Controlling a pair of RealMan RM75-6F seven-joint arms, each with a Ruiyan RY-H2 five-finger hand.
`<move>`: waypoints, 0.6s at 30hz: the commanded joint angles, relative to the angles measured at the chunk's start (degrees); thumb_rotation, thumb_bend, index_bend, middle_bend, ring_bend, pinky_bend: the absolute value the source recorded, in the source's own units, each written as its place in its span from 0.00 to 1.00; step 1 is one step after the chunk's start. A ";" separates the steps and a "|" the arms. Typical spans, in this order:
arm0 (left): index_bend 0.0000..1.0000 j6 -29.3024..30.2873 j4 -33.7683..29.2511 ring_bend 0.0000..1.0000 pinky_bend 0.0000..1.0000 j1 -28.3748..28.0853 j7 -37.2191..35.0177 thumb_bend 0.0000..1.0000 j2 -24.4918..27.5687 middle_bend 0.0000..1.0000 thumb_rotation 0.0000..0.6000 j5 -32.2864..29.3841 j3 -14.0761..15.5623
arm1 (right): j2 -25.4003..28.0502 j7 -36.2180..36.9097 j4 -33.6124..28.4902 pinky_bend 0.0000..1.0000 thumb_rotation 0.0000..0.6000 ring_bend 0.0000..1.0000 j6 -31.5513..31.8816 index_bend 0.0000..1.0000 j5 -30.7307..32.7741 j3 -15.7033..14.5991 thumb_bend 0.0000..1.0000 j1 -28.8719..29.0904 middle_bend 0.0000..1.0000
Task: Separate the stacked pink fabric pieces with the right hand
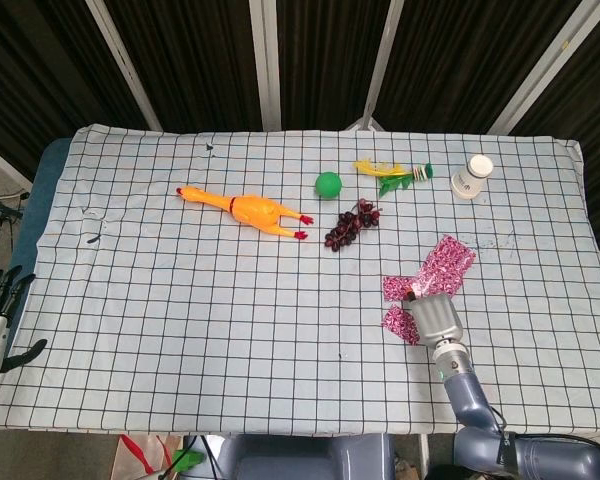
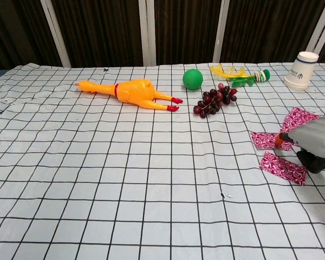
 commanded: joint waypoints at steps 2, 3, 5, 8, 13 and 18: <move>0.13 -0.07 0.01 0.01 0.10 -0.03 -0.04 0.27 0.00 0.04 1.00 0.05 0.03 | -1.15 -1.02 -0.10 0.57 1.00 0.78 0.33 0.20 1.06 0.28 0.77 1.00 0.80; 0.13 -0.09 0.01 0.01 0.10 -0.04 -0.06 0.27 0.01 0.04 1.00 0.04 0.03 | -1.39 -1.25 -0.12 0.57 1.00 0.78 0.43 0.20 1.25 0.35 0.77 1.24 0.80; 0.13 -0.10 0.04 0.01 0.10 -0.04 -0.16 0.27 0.03 0.04 1.00 0.00 0.02 | -1.85 -1.72 -0.26 0.57 1.00 0.78 0.68 0.20 1.49 0.50 0.77 1.73 0.80; 0.13 -0.16 0.10 0.01 0.10 -0.06 -0.33 0.27 0.08 0.04 1.00 -0.09 -0.03 | -2.47 -2.36 -0.62 0.57 1.00 0.78 1.20 0.20 1.93 0.76 0.77 2.45 0.80; 0.13 -0.28 0.15 0.01 0.10 -0.10 -0.59 0.27 0.15 0.04 1.00 -0.08 -0.01 | -3.36 -3.24 -1.19 0.57 1.00 0.78 1.95 0.20 2.59 1.21 0.77 3.58 0.80; 0.13 -0.45 0.24 0.01 0.10 -0.17 -0.73 0.27 0.17 0.04 1.00 -0.18 -0.03 | -4.17 -3.75 -1.53 0.57 1.00 0.78 2.45 0.20 3.50 2.19 0.77 4.78 0.80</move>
